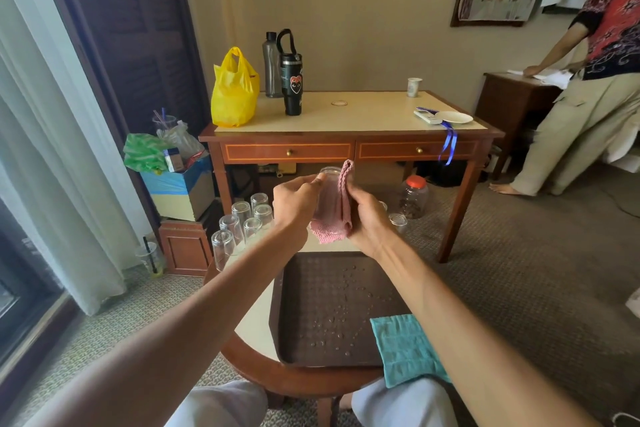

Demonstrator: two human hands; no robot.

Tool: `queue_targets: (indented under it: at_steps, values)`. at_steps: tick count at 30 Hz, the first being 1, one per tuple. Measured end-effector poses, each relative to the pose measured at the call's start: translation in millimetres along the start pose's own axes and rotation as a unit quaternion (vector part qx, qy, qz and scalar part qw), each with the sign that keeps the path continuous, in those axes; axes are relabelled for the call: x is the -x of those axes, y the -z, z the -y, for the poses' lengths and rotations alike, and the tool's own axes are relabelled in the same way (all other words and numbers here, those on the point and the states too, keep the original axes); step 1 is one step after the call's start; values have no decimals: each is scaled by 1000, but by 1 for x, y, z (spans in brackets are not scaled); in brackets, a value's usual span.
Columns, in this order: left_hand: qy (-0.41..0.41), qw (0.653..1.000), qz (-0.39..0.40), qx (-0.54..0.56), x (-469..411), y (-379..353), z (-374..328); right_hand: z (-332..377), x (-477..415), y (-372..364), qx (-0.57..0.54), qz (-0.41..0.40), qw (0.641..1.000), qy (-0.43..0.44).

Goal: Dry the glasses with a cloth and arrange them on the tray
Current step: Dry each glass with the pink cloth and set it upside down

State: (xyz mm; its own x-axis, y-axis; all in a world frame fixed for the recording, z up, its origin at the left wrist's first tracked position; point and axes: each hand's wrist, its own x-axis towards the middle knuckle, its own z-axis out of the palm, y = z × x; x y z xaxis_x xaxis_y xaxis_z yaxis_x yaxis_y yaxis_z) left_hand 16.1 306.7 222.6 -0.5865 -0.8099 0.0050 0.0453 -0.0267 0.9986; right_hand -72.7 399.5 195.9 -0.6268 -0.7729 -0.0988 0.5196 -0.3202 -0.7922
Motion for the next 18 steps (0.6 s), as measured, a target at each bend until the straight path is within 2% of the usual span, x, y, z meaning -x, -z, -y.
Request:
queue_targets:
  at_steps: [6, 10, 14, 18]
  values:
    - [-71, 996, 58, -1, 13, -10, -1, 1, -8, -13, 117, -48, 989, 77]
    - [-75, 992, 104, 2, 16, -9, 0, -2, -8, -20, 140, -82, 982, 100]
    - [-106, 990, 91, -35, 19, -9, 1, -1, -5, -19, 157, -69, 979, 106]
    - [-142, 987, 47, -63, 16, -14, 8, 1, 2, -28, 188, -44, 969, 153]
